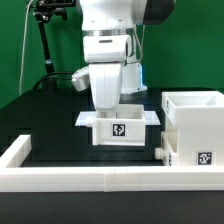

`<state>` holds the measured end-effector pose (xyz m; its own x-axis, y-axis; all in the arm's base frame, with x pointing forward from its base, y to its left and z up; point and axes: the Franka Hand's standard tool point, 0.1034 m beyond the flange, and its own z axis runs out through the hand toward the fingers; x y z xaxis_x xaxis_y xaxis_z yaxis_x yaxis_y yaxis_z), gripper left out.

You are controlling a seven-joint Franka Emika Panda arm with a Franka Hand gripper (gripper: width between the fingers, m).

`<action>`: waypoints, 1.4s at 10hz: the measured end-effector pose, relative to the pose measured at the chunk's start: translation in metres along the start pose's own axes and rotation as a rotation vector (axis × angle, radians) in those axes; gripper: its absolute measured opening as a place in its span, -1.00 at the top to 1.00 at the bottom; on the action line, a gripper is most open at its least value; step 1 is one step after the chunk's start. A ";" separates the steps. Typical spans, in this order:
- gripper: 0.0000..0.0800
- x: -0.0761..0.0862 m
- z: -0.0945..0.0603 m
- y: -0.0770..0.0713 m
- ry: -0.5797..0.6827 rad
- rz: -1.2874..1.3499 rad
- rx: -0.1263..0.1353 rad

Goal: Assemble drawer

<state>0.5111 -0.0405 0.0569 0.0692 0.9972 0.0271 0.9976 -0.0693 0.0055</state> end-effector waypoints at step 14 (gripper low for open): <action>0.89 0.038 0.004 0.028 0.030 -0.066 0.002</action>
Offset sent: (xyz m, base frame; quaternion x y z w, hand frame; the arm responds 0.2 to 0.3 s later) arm 0.0304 0.0217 0.0084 0.0134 0.0137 -0.0009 0.9998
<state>0.5422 -0.0047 0.0543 0.0029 0.9984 0.0566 1.0000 -0.0033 0.0068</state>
